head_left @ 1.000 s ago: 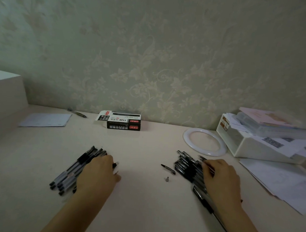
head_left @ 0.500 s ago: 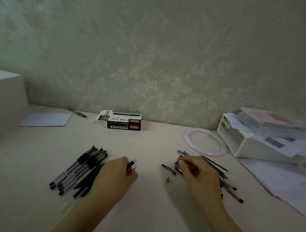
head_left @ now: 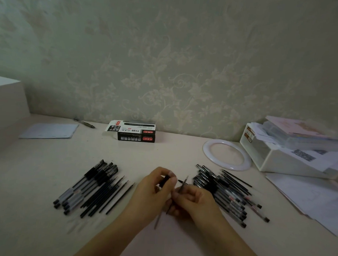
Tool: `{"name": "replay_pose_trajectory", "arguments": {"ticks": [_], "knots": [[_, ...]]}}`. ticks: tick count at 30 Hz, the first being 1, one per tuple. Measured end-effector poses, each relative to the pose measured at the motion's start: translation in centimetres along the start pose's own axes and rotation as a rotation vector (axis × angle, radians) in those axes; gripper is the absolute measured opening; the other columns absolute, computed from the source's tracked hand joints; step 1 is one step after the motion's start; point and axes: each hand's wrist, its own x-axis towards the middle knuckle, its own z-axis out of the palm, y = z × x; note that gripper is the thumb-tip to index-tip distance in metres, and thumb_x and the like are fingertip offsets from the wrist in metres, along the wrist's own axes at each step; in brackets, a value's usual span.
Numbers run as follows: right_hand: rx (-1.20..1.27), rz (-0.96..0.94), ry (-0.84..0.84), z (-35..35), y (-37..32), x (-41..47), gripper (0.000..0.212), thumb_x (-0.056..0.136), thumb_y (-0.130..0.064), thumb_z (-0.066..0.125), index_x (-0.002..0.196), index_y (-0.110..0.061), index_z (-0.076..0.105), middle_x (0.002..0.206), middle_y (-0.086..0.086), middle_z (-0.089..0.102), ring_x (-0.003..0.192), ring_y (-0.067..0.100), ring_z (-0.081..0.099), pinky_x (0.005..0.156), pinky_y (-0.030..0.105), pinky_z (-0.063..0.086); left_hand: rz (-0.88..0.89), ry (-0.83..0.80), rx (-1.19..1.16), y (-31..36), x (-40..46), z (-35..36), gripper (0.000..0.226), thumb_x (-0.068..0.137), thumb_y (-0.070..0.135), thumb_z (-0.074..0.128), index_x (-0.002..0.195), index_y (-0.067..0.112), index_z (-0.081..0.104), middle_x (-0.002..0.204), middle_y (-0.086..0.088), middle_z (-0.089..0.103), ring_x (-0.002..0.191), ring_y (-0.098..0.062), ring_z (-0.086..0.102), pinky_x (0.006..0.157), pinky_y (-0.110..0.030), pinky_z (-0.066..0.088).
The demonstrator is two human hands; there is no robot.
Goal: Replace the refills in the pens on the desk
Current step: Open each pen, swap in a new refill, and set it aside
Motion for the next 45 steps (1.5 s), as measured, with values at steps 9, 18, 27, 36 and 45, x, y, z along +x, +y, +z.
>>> {"name": "replay_pose_trajectory", "arguments": {"ticks": [9,18,27,36,45], "knots": [[0.404,-0.139,0.313,-2.0,-0.5,1.2,0.011,0.098,-0.009,0.051,0.098,0.000,0.057,0.095,0.020,0.074,0.086,0.027,0.074,0.067,0.023,0.059,0.064,-0.130,0.202,-0.7,-0.1,-0.7,0.014,0.095,0.032,0.056,0.094,0.041,0.066,0.072,0.010,0.064,0.049,-0.005,0.041,0.049,-0.015,0.034],[0.432,-0.167,0.314,-2.1,-0.6,1.2,0.011,0.099,-0.007,0.049,0.098,0.000,0.057,0.091,0.018,0.075,0.084,0.026,0.075,0.066,0.023,0.059,0.084,-0.181,0.174,-1.1,0.0,-0.7,0.017,0.095,0.032,0.056,0.095,0.046,0.065,0.074,0.010,0.064,0.059,-0.013,0.048,0.054,-0.020,0.038],[0.125,-0.165,0.207,-2.6,-0.2,1.5,0.012,0.091,-0.013,0.064,0.085,-0.014,0.074,0.091,0.012,0.076,0.090,0.023,0.073,0.074,0.023,0.058,0.074,-0.191,0.161,-0.7,-0.3,-0.5,0.009,0.094,0.035,0.058,0.095,0.042,0.063,0.076,0.006,0.066,0.066,-0.030,0.055,0.059,-0.033,0.046],[-0.718,-0.362,0.249,-2.6,0.5,1.0,0.021,0.071,-0.030,0.085,0.089,-0.029,0.072,0.080,-0.007,0.066,0.073,0.002,0.059,0.064,0.012,0.046,0.048,-0.110,0.197,-1.3,-0.2,-0.8,0.009,0.093,0.027,0.060,0.092,0.036,0.059,0.075,0.010,0.064,0.053,-0.011,0.048,0.052,-0.020,0.039],[-0.766,-0.384,0.227,-3.1,1.2,1.3,0.021,0.086,-0.013,0.071,0.077,-0.032,0.068,0.076,-0.013,0.069,0.076,0.000,0.064,0.068,0.009,0.047,0.132,-0.114,0.531,-1.5,0.0,-1.5,0.003,0.093,0.034,0.057,0.090,0.035,0.058,0.070,0.013,0.057,0.063,0.001,0.052,0.054,-0.013,0.038]]}}
